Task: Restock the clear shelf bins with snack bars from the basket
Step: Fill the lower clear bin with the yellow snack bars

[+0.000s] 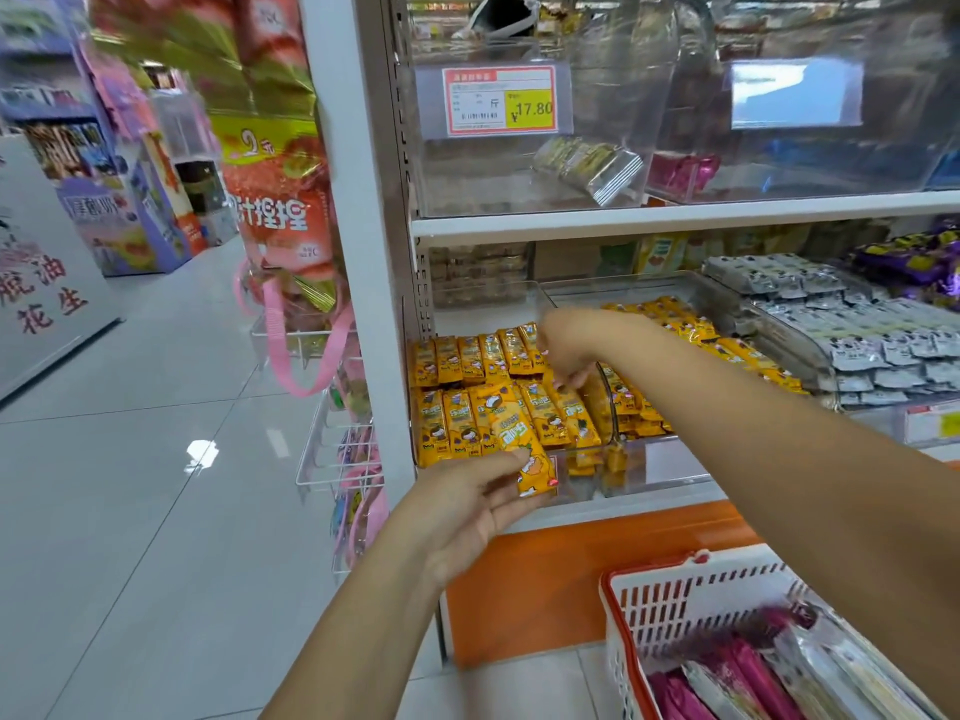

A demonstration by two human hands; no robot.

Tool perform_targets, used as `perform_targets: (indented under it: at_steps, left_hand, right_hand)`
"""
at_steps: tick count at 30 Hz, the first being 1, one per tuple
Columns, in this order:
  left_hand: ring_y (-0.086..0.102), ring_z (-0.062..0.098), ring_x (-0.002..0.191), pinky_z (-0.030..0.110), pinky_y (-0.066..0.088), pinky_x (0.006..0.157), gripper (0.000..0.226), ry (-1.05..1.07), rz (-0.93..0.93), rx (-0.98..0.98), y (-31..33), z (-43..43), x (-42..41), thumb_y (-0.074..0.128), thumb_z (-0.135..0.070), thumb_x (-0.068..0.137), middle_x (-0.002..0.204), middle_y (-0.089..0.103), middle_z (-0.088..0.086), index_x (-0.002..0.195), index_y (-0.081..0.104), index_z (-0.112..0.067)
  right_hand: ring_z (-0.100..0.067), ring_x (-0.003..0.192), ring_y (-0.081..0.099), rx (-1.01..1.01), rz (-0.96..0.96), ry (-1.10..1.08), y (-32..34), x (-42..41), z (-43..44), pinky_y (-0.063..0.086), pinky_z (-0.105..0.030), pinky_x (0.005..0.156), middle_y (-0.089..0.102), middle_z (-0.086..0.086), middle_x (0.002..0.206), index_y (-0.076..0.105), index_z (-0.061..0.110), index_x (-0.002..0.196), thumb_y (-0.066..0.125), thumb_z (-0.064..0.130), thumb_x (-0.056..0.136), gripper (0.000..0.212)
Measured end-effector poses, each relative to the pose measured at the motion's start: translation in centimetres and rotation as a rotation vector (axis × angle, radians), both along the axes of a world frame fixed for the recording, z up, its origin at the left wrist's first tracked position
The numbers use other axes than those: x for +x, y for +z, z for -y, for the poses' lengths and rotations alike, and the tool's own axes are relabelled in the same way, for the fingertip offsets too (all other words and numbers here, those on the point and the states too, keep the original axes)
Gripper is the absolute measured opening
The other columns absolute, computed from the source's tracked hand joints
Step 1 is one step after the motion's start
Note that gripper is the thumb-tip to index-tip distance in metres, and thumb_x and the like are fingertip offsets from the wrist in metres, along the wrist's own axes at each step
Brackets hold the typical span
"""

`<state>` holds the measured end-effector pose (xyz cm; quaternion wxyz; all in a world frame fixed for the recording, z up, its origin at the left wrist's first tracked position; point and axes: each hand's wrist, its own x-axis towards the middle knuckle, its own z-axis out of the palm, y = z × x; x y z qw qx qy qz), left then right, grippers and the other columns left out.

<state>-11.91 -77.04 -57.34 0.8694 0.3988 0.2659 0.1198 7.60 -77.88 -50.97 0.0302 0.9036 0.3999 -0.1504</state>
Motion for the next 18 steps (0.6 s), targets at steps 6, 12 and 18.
perform_targets:
  at_steps: [6, 12, 18]
  left_hand:
    - [0.069, 0.04, 0.09, 0.039, 0.06, 0.061, 0.041, -0.052, 0.001, -0.071, -0.7, -0.4, -0.2, 0.06, -0.009, 0.089, 0.118, 0.063, 0.023, 0.128, 0.048, -0.006]
    - [0.071, 0.02, 0.076, 0.022, 0.057, 0.061, 0.037, -0.086, -0.101, 0.373, -1.1, -0.7, -0.4, 0.062, 0.003, 0.085, 0.101, 0.069, 0.013, 0.12, 0.055, -0.005]
    - [0.07, 0.013, 0.072, 0.019, 0.051, 0.056, 0.047, -0.056, -0.174, 0.522, -1.7, -1.8, -0.9, 0.07, -0.016, 0.083, 0.092, 0.074, 0.01, 0.124, 0.052, -0.003]
  right_hand:
    - [-0.027, 0.11, 0.06, 0.153, -0.016, 0.087, 0.3, 0.3, 2.1, 0.049, -0.037, 0.092, 0.062, -0.007, 0.12, 0.06, 0.013, 0.123, 0.053, 0.008, 0.091, 0.033]
    - [-0.024, 0.105, 0.064, 0.474, -0.518, 0.179, 1.3, -0.7, 5.7, 0.056, -0.034, 0.087, 0.064, -0.003, 0.116, 0.06, 0.022, 0.12, 0.055, -0.001, 0.091, 0.037]
    - [-0.007, 0.11, 0.06, 0.543, -0.202, 0.271, 1.1, -1.2, 7.5, 0.046, -0.015, 0.087, 0.064, 0.012, 0.116, 0.062, 0.029, 0.118, 0.052, 0.0, 0.092, 0.04]
